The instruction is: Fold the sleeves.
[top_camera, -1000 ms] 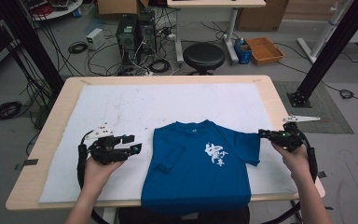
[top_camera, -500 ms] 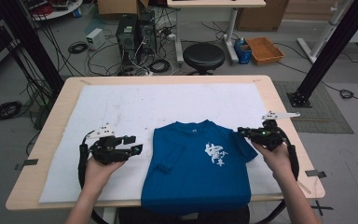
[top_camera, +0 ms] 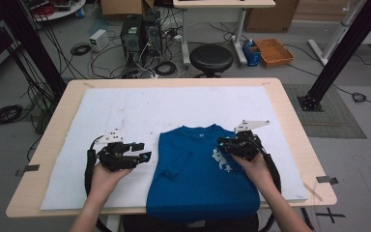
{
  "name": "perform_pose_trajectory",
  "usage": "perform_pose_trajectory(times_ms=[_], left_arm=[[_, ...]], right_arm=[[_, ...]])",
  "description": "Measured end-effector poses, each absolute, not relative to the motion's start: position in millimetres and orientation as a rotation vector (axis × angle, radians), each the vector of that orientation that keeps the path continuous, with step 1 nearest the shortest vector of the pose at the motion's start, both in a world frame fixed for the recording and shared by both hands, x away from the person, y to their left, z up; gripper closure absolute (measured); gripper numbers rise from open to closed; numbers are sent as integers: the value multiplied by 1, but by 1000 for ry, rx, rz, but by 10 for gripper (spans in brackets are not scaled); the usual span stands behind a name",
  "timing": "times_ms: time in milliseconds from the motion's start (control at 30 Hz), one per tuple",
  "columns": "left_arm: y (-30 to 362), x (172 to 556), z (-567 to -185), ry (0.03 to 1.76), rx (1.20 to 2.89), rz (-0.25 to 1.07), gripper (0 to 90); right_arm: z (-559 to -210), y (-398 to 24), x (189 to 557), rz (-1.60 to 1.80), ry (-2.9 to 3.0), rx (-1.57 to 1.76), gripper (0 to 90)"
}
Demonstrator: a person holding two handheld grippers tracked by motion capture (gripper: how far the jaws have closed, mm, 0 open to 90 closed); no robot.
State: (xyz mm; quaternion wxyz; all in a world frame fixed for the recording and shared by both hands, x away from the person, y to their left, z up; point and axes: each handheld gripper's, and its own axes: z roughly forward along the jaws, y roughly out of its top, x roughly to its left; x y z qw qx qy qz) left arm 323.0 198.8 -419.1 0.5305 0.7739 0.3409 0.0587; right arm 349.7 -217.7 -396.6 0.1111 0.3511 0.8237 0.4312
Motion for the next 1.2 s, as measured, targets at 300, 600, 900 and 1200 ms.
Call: perform_pose_trajectory(times_ms=[300, 600, 900, 1200], left_arm=[[199, 323, -420, 816, 1851, 139, 446], [199, 323, -421, 824, 1851, 140, 446], [197, 322, -422, 822, 1857, 140, 446], [198, 323, -422, 819, 1860, 139, 446]], right_arm=[[-392, -244, 341, 1319, 2378, 1037, 721], [-411, -260, 306, 1197, 2402, 1026, 698], [-427, -249, 299, 1062, 2503, 948, 890], [-427, -244, 294, 1072, 2584, 864, 890]])
